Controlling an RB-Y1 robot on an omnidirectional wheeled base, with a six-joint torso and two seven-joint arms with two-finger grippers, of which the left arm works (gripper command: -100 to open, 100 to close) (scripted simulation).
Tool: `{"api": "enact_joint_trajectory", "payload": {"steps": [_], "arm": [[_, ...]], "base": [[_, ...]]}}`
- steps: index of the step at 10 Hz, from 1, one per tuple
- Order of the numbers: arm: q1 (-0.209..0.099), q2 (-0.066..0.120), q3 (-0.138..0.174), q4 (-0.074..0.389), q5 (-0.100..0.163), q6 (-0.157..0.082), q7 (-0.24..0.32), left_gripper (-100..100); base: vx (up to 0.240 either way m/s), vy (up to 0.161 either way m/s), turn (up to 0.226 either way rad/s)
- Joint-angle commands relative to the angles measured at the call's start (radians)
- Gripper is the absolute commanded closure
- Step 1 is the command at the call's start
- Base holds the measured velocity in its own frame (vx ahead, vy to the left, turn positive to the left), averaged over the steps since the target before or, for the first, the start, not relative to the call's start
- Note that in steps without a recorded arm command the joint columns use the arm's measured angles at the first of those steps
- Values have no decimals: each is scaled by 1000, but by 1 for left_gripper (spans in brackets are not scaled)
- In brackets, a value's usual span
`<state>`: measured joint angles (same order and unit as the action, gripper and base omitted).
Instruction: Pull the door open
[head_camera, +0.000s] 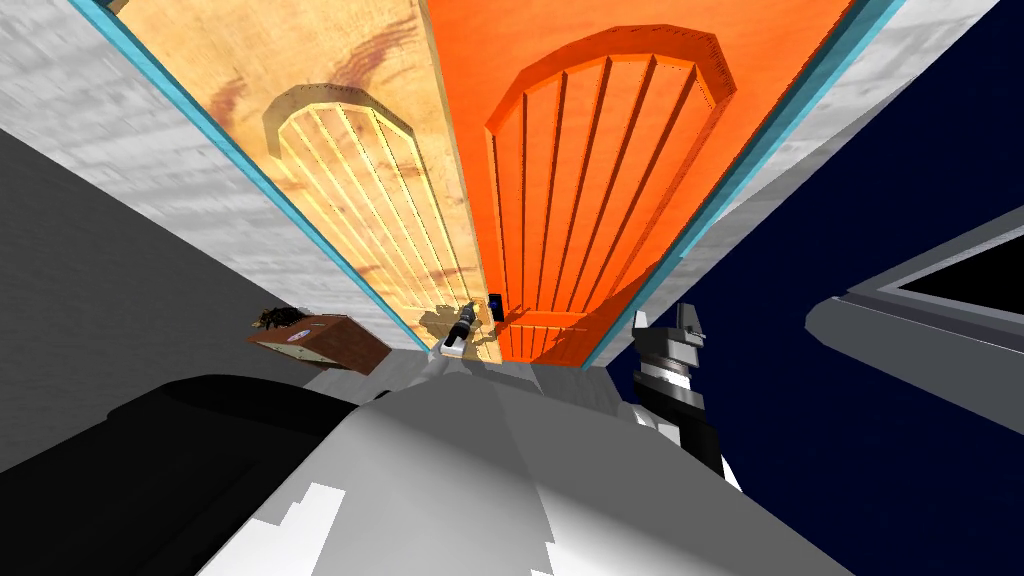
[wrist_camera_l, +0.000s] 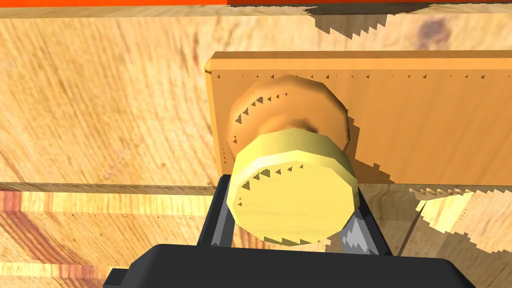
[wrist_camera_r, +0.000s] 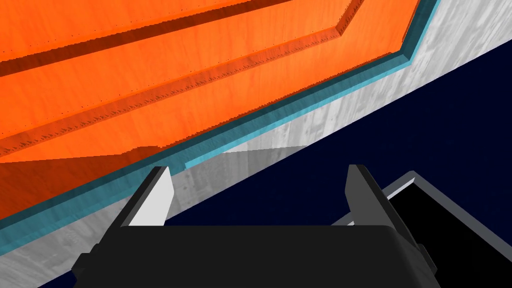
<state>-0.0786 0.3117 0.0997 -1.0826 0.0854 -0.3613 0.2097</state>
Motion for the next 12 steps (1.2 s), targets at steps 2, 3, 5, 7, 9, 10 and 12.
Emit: {"api": "enact_joint_trajectory", "payload": {"steps": [2, 3, 5, 7, 9, 10, 12], "arm": [[19, 17, 12, 6, 3, 1, 4, 100], [23, 21, 14, 7, 4, 1, 6, 100], [24, 26, -6, 0, 3, -8, 19, -100], [26, 23, -27, -19, 1, -9, 29, -100], [28, 19, -49, -37, -1, -11, 38, -100], [23, 23, -42, -24, 0, -14, 36, -100], [48, 43, -3, 4, 6, -14, 29, -100]], "base": [[-69, 40, 61], [-221, 95, 112], [-192, 44, -20], [-224, -90, -68], [-185, -95, -63], [-83, -47, -12], [-8, 105, 204]]}}
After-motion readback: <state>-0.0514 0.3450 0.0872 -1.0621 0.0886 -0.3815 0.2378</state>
